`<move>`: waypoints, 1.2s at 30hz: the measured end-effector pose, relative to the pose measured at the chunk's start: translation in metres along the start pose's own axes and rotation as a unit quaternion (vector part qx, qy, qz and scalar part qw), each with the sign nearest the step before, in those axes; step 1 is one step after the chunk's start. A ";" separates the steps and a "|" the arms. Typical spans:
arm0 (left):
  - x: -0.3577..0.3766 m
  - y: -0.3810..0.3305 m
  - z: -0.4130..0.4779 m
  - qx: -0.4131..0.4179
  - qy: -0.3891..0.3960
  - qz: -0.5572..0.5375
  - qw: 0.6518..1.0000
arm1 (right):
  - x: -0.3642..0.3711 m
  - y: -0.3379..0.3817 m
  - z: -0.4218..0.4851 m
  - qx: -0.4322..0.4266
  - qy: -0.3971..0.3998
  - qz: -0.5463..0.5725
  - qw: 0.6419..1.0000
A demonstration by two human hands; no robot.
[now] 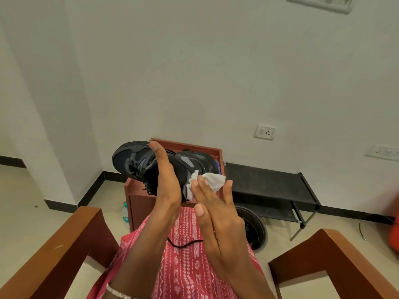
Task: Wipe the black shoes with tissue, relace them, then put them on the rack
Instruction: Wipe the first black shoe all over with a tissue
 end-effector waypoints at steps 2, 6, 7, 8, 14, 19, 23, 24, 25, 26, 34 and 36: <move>-0.002 0.001 0.004 -0.007 0.016 -0.002 1.000 | 0.002 -0.004 0.007 -0.007 0.004 0.002 1.000; -0.004 0.002 0.007 0.010 0.060 -0.017 0.998 | 0.006 -0.005 0.036 -0.014 0.007 0.000 1.000; -0.004 0.004 0.007 0.016 0.070 -0.008 0.997 | 0.007 -0.005 0.044 -0.015 0.011 -0.010 1.000; -0.005 0.007 0.008 0.021 0.084 0.002 0.996 | 0.008 -0.006 0.053 -0.015 0.015 -0.021 1.000; -0.006 0.006 0.010 0.020 0.090 -0.014 0.996 | 0.014 -0.011 0.062 -0.023 0.049 -0.059 0.997; -0.011 0.004 0.009 -0.037 0.055 -0.038 0.997 | 0.014 -0.019 0.014 -0.028 0.024 -0.070 0.997; -0.009 0.002 0.007 -0.057 0.049 -0.044 0.996 | 0.011 -0.026 0.009 -0.049 0.014 -0.098 0.994; -0.008 0.004 0.007 -0.055 0.052 -0.034 0.997 | 0.011 -0.027 0.015 -0.045 0.008 -0.100 0.994; -0.007 0.004 0.005 -0.048 0.059 -0.025 0.997 | 0.010 -0.028 0.024 -0.036 0.000 -0.100 0.994; -0.005 0.005 0.003 -0.041 0.068 -0.019 0.997 | 0.009 -0.028 0.032 -0.024 -0.010 -0.097 0.995; -0.008 0.000 0.003 -0.065 0.059 -0.062 0.994 | 0.014 -0.026 0.020 -0.035 -0.034 -0.078 0.996; -0.009 0.001 0.002 -0.080 0.044 -0.076 0.993 | 0.020 -0.028 -0.001 -0.027 -0.040 -0.084 0.995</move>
Point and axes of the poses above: each hand's wrist, its own z-axis towards the middle knuckle, its own x-axis out of the palm, y = z × x, the point moved 2 cm from there along z, towards the middle knuckle, and after that the axes turned 3 degrees about -z, right-handed, at the moved point
